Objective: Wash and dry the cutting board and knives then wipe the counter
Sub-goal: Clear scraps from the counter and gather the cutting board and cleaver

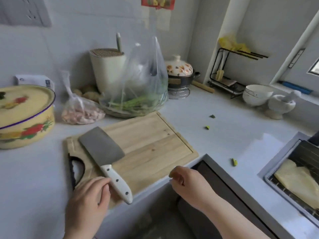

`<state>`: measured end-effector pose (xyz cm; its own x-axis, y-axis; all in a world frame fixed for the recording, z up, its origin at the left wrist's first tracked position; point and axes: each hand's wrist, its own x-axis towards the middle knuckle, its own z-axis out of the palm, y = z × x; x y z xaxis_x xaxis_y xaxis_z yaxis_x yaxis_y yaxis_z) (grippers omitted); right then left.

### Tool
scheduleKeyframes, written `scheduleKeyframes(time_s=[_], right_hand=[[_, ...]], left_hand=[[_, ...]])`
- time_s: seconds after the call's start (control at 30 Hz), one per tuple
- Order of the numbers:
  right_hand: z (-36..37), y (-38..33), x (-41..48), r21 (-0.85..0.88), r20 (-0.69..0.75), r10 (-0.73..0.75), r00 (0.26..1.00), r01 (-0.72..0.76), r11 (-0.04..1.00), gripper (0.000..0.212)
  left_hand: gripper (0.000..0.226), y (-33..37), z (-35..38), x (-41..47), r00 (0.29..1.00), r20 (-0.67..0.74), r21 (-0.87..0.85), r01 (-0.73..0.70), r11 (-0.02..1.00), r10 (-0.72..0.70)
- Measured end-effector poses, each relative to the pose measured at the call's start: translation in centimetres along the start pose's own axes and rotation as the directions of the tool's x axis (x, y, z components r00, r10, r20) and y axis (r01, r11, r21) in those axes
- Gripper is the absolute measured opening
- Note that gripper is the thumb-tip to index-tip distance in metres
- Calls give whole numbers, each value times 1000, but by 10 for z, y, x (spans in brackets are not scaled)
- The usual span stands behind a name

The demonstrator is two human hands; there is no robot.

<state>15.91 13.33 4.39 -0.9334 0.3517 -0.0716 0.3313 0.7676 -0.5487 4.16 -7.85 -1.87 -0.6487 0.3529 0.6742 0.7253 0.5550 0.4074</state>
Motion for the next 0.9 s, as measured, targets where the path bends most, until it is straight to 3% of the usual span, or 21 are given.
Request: scheduleKeyframes(time_s=[0.1,0.27,0.67,0.9], right_hand=[[23,-35,18,-34,61,-95,994,98,995,29],[62,-73,35,-88,166,-151,974,167,982,49],[98,-106,82,-320,291,11,957,86,943,47],[90,-103,95,-284,318,120,941,-26,958,46]], left_hand=[[46,-35,-6,-8,989,21,105,144,984,-147],[45,-71,9,-27,981,89,207,151,967,-172],[49,-73,8,-27,948,189,202,218,955,-256],[50,-74,6,-26,931,232,191,240,952,-282]])
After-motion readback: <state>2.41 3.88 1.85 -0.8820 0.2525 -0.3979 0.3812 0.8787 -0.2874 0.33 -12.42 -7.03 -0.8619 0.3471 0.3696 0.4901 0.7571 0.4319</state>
